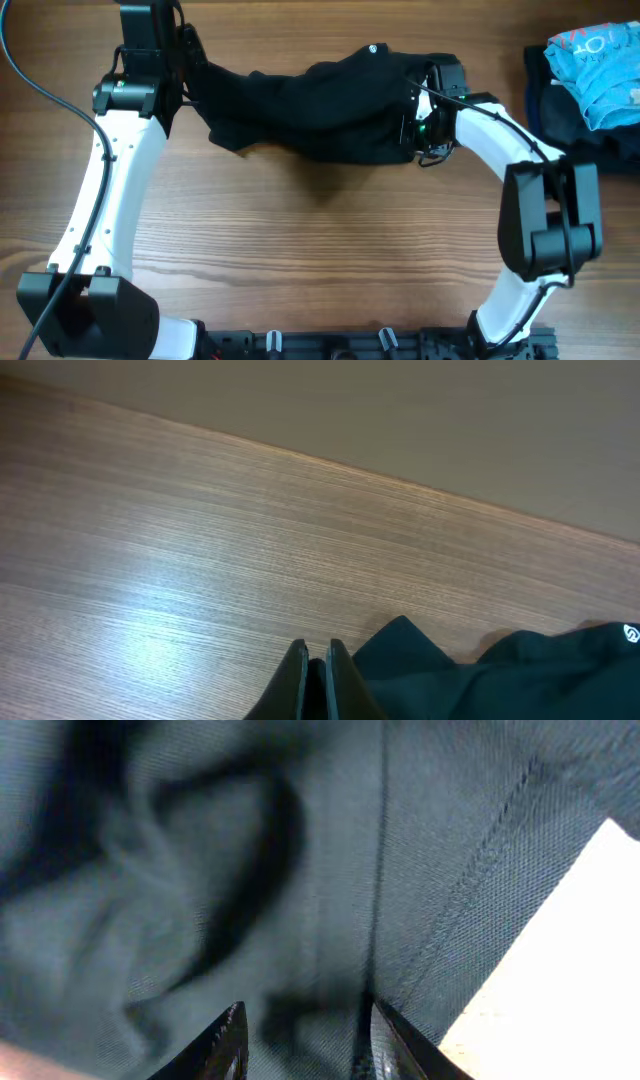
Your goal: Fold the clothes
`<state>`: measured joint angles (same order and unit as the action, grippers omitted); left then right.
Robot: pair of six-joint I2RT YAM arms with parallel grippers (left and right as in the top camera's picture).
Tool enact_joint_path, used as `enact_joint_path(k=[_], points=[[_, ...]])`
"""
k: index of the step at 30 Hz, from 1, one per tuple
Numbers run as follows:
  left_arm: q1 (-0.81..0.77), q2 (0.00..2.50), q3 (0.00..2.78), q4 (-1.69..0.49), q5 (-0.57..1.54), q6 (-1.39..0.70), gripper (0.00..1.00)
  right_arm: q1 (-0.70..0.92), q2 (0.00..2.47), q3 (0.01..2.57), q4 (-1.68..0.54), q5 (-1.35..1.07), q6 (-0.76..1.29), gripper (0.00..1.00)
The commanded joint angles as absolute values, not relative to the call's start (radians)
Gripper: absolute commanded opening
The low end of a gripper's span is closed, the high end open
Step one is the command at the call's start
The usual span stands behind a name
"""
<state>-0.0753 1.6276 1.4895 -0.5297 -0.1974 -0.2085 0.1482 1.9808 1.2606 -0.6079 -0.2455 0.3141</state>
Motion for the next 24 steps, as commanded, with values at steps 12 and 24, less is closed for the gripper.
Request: enact_joint_path(k=[12, 24], points=[[-0.068, 1.636, 1.496, -0.528, -0.211, -0.222, 0.04, 0.153, 2.038, 1.284, -0.607, -0.300, 0.342, 0.04], [-0.068, 1.618, 1.496, -0.496, -0.249, -0.221, 0.04, 0.078, 2.004, 1.921, -1.136, -0.281, 0.178, 0.04]])
